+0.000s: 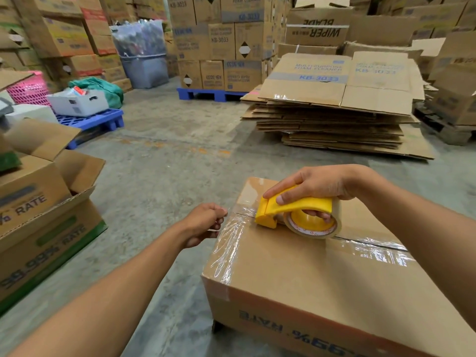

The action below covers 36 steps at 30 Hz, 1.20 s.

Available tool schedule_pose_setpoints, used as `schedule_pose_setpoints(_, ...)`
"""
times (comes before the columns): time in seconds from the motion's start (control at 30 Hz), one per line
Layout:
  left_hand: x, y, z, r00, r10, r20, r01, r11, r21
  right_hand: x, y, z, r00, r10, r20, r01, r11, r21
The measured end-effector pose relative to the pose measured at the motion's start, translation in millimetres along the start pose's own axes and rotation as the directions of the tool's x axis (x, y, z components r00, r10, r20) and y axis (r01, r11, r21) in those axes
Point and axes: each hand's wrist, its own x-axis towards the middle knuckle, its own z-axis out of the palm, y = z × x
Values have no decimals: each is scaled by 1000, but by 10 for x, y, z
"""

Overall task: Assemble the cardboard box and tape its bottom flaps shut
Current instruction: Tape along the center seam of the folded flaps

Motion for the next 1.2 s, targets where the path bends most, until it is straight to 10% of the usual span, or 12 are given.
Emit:
schedule_pose_setpoints(0.23,-1,-120,199,1000,-4,26,11,954,-301,45,39,-12,1000,11,24,-11,999,31)
schedule_pose_setpoints(0.47,-57,-320,92,998,-64,8,64,998,-7,71,-7,34,1000,30,8,-30,999,-23)
schedule_pose_setpoints(0.57,-116,-183,66,968,181,-175,-155,976,154,74,-25,38,999,36,-39,-40,992,-117)
schedule_pose_setpoints(0.67,-271,173,168,831,556,27,-496,716,491,70,-12,32,999,35,-39,-38,994,-104)
schedule_pose_setpoints(0.8,-430,221,457,832,350,431,-541,336,771,47,-4,6,998,50,23,-50,999,3)
schedule_pose_setpoints(1.2,-397,79,516,878,283,387,-444,178,878,-186,168,-158,969,202,142,-197,979,-48)
